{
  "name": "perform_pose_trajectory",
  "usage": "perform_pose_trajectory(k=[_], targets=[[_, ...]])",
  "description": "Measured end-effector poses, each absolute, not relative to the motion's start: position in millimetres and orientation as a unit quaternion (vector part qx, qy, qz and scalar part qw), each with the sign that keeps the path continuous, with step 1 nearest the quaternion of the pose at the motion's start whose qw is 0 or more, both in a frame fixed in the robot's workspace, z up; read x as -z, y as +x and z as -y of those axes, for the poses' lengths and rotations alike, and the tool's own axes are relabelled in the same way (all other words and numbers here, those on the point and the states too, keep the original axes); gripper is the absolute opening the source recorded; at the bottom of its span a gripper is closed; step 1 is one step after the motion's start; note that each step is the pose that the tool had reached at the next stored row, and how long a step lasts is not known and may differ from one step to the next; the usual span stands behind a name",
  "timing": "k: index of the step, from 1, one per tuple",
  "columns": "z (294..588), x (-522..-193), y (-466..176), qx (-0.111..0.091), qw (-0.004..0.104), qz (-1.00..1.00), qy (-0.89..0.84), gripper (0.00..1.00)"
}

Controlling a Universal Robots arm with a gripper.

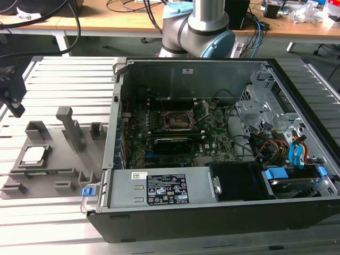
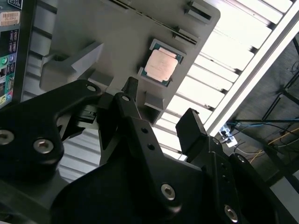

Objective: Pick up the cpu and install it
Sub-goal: 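Pick up the cpu and move it towards the insertion slot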

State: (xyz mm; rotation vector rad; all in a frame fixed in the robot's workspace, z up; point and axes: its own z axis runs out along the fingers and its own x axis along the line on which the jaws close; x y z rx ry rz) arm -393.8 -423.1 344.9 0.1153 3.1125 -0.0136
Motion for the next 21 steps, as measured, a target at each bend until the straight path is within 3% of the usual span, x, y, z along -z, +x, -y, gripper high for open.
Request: perform_pose_trajectory(k=[21], targets=[[423,-327,-394,0.007,0.014,-0.999,0.037,0.6]])
